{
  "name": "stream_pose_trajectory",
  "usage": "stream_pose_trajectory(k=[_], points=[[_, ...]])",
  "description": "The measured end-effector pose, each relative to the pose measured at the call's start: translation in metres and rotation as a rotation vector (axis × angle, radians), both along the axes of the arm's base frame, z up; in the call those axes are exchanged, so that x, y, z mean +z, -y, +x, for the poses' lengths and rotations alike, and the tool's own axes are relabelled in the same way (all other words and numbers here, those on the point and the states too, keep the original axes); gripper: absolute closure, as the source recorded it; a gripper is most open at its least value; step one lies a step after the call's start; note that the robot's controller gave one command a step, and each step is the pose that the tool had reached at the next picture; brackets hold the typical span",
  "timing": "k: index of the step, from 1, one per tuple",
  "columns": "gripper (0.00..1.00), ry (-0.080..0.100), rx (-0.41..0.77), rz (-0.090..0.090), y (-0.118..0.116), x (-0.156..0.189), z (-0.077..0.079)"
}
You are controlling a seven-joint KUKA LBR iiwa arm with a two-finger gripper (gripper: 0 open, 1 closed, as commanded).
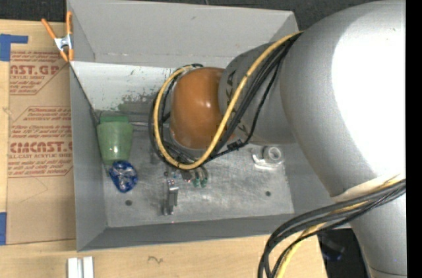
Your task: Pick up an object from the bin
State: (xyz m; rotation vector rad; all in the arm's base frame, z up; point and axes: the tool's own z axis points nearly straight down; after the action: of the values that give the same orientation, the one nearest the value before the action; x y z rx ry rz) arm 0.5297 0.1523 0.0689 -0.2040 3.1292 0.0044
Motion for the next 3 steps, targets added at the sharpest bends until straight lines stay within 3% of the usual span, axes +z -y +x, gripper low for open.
stream_pose_trajectory(k=[1,2,3], points=[[0.0,0.001,-0.022,-0.003,0.075,0.007,-0.041],[0.0,0.006,0.01,-0.002,0.086,0.061,0.059],[0.0,0.007,0.064,-0.001,0.076,0.001,0.04]])
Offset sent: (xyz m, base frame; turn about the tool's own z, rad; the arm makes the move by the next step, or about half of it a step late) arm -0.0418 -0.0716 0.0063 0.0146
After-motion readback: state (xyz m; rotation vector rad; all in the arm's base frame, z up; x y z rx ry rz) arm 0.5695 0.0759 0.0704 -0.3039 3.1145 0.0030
